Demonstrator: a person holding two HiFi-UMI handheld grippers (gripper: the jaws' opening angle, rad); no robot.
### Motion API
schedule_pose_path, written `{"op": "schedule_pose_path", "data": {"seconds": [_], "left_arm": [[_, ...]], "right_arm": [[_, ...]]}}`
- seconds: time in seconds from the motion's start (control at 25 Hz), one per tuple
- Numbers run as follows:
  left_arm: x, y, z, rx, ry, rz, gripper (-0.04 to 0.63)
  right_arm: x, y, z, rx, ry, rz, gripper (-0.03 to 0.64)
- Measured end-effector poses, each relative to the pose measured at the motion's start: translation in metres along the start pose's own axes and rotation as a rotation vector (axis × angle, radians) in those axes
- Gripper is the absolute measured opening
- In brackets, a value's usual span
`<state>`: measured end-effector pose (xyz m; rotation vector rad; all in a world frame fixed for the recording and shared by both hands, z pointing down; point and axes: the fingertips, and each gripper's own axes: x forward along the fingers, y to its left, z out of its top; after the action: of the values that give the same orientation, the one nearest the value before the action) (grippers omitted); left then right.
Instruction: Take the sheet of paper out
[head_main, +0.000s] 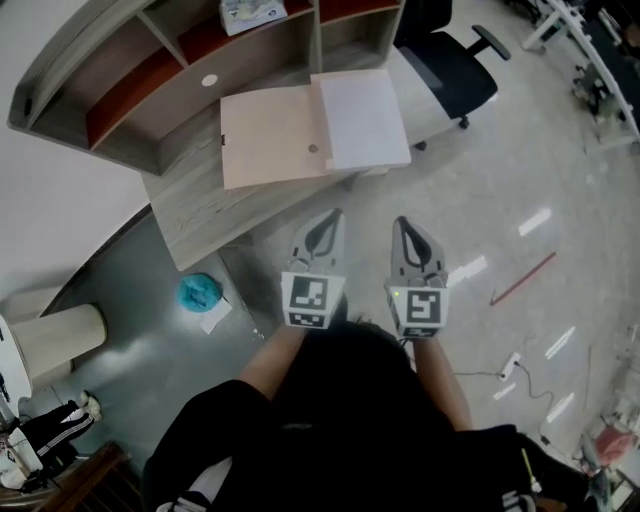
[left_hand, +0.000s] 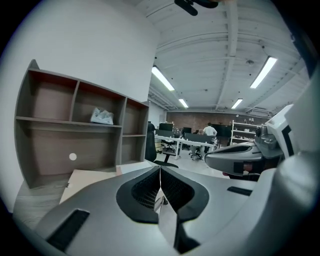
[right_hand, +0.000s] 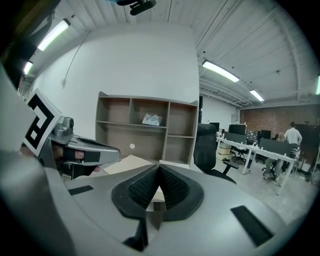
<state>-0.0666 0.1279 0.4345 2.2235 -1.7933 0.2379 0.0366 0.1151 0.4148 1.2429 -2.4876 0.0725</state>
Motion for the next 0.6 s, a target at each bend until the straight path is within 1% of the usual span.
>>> {"op": "schedule_pose_path", "data": {"seconds": [0.08, 0.2, 0.32, 0.48, 0.6], "left_arm": [[0.01, 0.008, -0.003, 0.006, 0.032, -0.024, 0.044], [0.02, 0.018, -0.01, 0.017, 0.093, -0.064, 0.044], [0.029, 0.027, -0.01, 0.022, 0.109, -0.081, 0.044], [0.04, 0.038, -0.015, -0.005, 0.119, -0.09, 0.044], [0.054, 0.037, -0.021, -0.007, 0.141, -0.098, 0.044]], "right_arm": [[0.009, 0.001, -0.001, -0.019, 0.019, -0.008, 0.017], [0.017, 0.005, 0.003, -0.003, 0.035, -0.014, 0.017], [0.022, 0.006, -0.005, -0.017, 0.081, -0.019, 0.017], [0.036, 0.007, -0.007, -0.039, 0.094, -0.009, 0.017], [0.047, 0.002, -0.007, -0.047, 0.102, 0.009, 0.017]]}}
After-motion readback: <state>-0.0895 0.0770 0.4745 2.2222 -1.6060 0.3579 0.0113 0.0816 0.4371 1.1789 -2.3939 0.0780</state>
